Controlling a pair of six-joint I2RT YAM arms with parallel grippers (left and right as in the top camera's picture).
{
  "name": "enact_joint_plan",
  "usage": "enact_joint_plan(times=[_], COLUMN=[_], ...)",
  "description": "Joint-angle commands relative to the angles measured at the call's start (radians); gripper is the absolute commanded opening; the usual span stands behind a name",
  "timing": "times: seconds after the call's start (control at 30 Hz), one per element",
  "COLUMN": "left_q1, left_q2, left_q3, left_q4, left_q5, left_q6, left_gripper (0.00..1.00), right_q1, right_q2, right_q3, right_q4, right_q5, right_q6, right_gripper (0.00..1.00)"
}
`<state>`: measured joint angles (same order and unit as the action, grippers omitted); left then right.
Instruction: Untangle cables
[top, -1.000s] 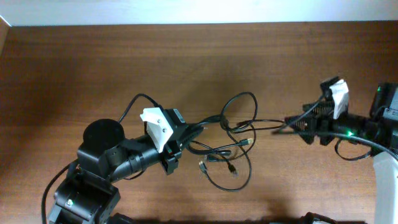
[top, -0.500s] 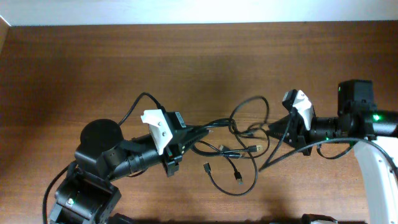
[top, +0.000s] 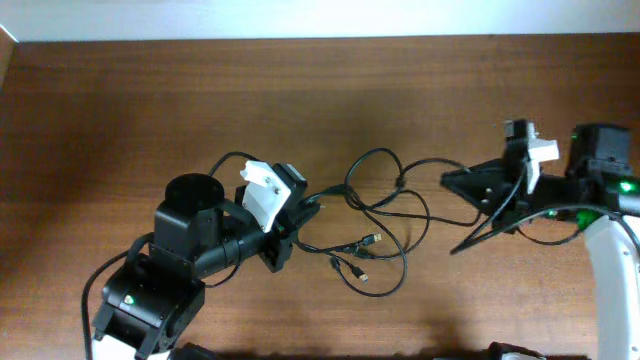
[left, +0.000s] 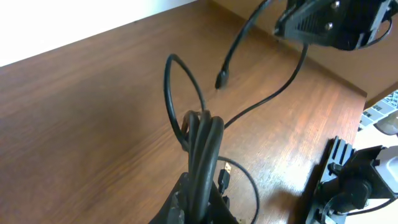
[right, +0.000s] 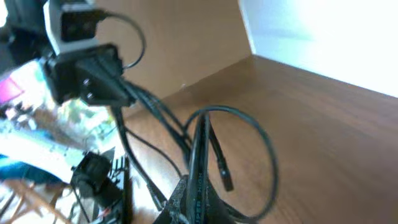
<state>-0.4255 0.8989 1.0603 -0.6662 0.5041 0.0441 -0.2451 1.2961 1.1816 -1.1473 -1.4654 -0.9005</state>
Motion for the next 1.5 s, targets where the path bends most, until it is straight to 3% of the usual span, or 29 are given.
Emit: enact_joint_plan(times=[0.0, 0.03, 0.07, 0.13, 0.2, 0.33, 0.47, 0.63, 0.73, 0.83, 1.03, 1.23, 1.37, 1.47], left_q1=[0.003, 0.003, 0.003, 0.003, 0.003, 0.003, 0.003, 0.003, 0.003, 0.003, 0.003, 0.003, 0.003, 0.003], left_q2=[-0.005, -0.004, -0.004, -0.004, -0.004, 0.001, 0.093, 0.162, 0.162, 0.162, 0.174, 0.28, 0.332, 0.339], left_q3=[0.008, 0.008, 0.008, 0.008, 0.008, 0.008, 0.008, 0.008, 0.008, 0.008, 0.008, 0.006, 0.006, 0.005], left_q4=[0.023, 0.06, 0.11, 0.108, 0.106, 0.111, 0.059, 0.068, 0.114, 0.111, 0.026, -0.137, -0.255, -0.337], left_q5=[0.047, 0.109, 0.172, 0.174, 0.186, 0.385, 0.511, 0.521, 0.521, 0.521, 0.517, 0.518, 0.402, 0.223], left_q6=[-0.007, -0.006, -0.006, -0.006, -0.004, 0.13, 0.289, 0.347, 0.366, 0.366, 0.366, 0.367, 0.374, 0.373], left_gripper=[0.0, 0.0, 0.0, 0.0, 0.0, 0.0, 0.0, 0.0, 0.0, 0.0, 0.0, 0.0, 0.0, 0.0], right_q1=[-0.14, -0.17, -0.177, -0.175, -0.175, -0.153, 0.04, 0.151, 0.194, 0.213, 0.212, 0.211, 0.21, 0.21], right_q2=[-0.005, -0.005, -0.005, -0.005, -0.005, -0.005, -0.005, -0.005, -0.005, -0.005, -0.005, -0.005, -0.005, -0.005], right_q3=[0.009, 0.009, 0.009, 0.009, 0.009, 0.009, 0.009, 0.009, 0.008, 0.008, 0.008, 0.014, 0.016, 0.016], right_q4=[-0.001, -0.001, -0.005, -0.004, -0.003, 0.0, -0.003, -0.024, -0.065, -0.072, 0.017, 0.092, 0.117, 0.131], right_q5=[0.041, 0.072, 0.109, 0.12, 0.12, 0.108, 0.122, 0.241, 0.295, 0.296, -0.077, -0.087, -0.087, -0.087], right_q6=[0.142, 0.185, 0.203, 0.202, 0.202, 0.198, 0.062, 0.063, 0.063, 0.063, 0.063, 0.071, 0.071, 0.071], right_gripper=[0.04, 0.27, 0.8, 0.97, 1.0, 0.99, 0.99, 0.99, 0.73, 0.06, 0.04, 0.04, 0.04, 0.04])
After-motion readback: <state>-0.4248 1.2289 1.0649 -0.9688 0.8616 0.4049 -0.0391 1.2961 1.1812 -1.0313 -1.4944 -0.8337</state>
